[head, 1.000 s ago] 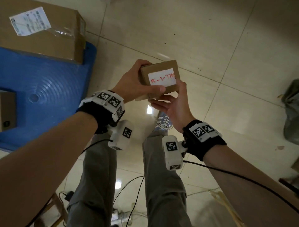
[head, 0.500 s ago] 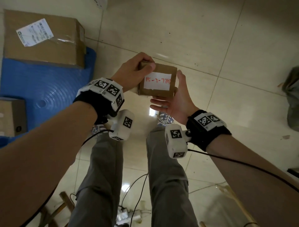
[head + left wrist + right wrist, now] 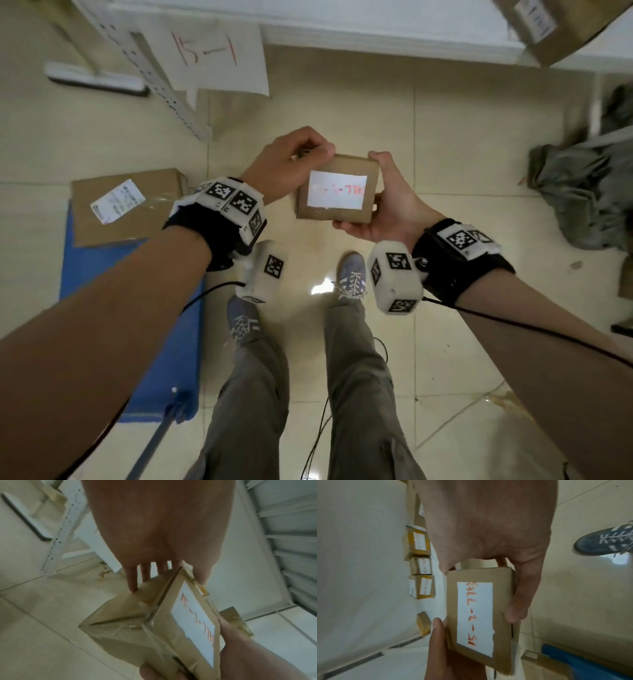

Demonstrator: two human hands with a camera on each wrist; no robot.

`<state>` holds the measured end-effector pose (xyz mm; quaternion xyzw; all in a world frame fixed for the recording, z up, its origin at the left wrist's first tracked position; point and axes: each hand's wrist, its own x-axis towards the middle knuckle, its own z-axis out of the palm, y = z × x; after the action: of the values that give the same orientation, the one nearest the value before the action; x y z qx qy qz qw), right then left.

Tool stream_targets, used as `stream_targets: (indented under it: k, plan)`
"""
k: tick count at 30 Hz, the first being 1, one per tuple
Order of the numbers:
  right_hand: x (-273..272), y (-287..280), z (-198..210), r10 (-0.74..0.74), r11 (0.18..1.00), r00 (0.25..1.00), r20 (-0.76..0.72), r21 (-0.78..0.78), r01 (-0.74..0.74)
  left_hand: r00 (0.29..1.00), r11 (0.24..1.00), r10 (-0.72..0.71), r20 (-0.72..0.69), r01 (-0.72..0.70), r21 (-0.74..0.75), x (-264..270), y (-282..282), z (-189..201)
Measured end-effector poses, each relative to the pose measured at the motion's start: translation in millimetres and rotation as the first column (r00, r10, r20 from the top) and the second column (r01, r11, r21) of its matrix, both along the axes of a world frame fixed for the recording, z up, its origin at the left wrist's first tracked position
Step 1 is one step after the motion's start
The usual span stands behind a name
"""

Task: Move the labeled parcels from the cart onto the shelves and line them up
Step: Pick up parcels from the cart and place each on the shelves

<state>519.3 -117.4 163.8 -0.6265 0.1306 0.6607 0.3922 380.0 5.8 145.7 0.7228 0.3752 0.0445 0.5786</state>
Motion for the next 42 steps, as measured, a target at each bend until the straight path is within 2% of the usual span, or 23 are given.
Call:
stream_targets:
  k: [10,17,23,27,31,35,38,42]
  plan:
    - [-7,10,159,-0.035,0.998,0.997,0.062,0.053,0.031,0.998,0.995,-0.036,0.043,0.032,0.092,11,25,159]
    - [-16,9,275,-0.069,0.977,0.988,0.138,0.209,0.039,0.988,0.985,-0.156,0.013,0.155,0.081,5,52,293]
    - [-6,19,383,-0.115,0.941,0.965,0.235,0.337,0.031,0.987,0.981,-0.121,0.108,0.102,0.165,13,75,408]
    - [-5,25,455,-0.137,0.908,0.942,0.308,0.418,-0.005,0.978,0.961,-0.160,0.137,0.123,0.247,22,81,478]
    - [-5,23,516,-0.178,0.881,0.920,0.349,0.474,-0.009,0.970,0.951,-0.191,0.152,0.144,0.273,26,75,535]
    - [-3,19,570,-0.215,0.840,0.900,0.378,0.542,-0.027,0.940,0.962,-0.205,0.272,0.143,0.231,21,71,592]
    - [-1,16,604,-0.236,0.799,0.879,0.414,0.598,-0.067,0.918,0.970,-0.178,0.355,0.104,0.218,16,74,628]
    - [5,20,642,-0.260,0.751,0.848,0.461,0.649,-0.122,0.914,0.970,-0.126,0.385,0.033,0.240,20,86,664]
